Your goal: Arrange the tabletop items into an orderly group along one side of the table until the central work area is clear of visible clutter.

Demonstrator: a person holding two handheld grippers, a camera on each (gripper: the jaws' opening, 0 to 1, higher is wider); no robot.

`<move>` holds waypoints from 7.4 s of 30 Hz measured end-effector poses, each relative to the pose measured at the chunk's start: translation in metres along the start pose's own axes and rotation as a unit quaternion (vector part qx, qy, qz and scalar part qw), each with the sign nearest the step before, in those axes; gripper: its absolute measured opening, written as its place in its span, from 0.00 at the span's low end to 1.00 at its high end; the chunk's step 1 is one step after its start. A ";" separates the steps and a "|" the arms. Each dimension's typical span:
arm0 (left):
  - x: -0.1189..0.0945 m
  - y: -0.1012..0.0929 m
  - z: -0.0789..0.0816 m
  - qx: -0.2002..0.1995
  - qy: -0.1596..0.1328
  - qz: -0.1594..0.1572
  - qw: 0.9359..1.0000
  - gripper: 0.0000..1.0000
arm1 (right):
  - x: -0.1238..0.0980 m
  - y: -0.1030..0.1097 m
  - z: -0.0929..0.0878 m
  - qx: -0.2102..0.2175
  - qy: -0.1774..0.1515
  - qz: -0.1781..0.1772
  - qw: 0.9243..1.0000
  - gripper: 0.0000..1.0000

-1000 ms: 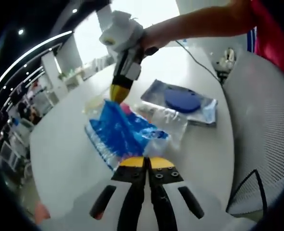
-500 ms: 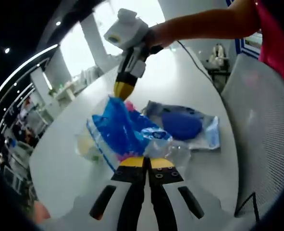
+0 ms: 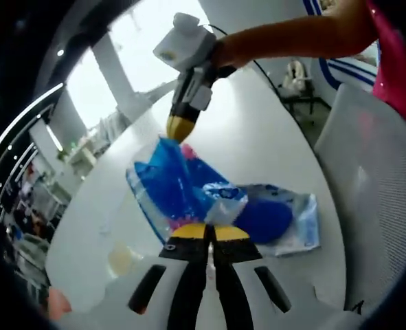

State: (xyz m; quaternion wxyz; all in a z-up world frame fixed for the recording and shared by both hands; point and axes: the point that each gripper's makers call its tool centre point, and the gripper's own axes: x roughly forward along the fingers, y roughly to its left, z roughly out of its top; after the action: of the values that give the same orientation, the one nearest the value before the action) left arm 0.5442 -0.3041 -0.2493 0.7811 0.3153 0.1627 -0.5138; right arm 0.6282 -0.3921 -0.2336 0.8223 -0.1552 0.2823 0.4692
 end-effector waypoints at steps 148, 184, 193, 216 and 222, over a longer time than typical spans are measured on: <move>0.300 0.106 0.030 -0.091 0.033 -0.008 0.995 0.23 | -0.042 -0.226 -0.203 0.301 0.057 -0.176 0.936 0.11; 0.192 0.104 0.069 -0.094 -0.021 0.054 0.994 0.28 | -0.075 -0.178 -0.129 0.210 -0.002 -0.183 0.961 0.41; 0.165 0.097 0.070 -0.110 -0.022 0.066 0.992 0.35 | -0.074 -0.148 -0.118 0.186 -0.003 -0.161 0.969 0.53; 0.104 0.071 0.058 -0.178 -0.023 0.082 0.980 0.72 | -0.073 -0.097 -0.098 0.150 0.001 -0.136 0.979 0.54; 0.095 0.064 0.062 -0.173 -0.030 0.080 0.981 0.73 | -0.074 -0.085 -0.091 0.138 0.001 -0.132 0.982 0.53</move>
State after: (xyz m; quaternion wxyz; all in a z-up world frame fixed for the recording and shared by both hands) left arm 0.6377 -0.3936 -0.2366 0.8672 0.1717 0.1997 -0.4225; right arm 0.6432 -0.5333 -0.2614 0.8901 -0.0764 0.3218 0.3135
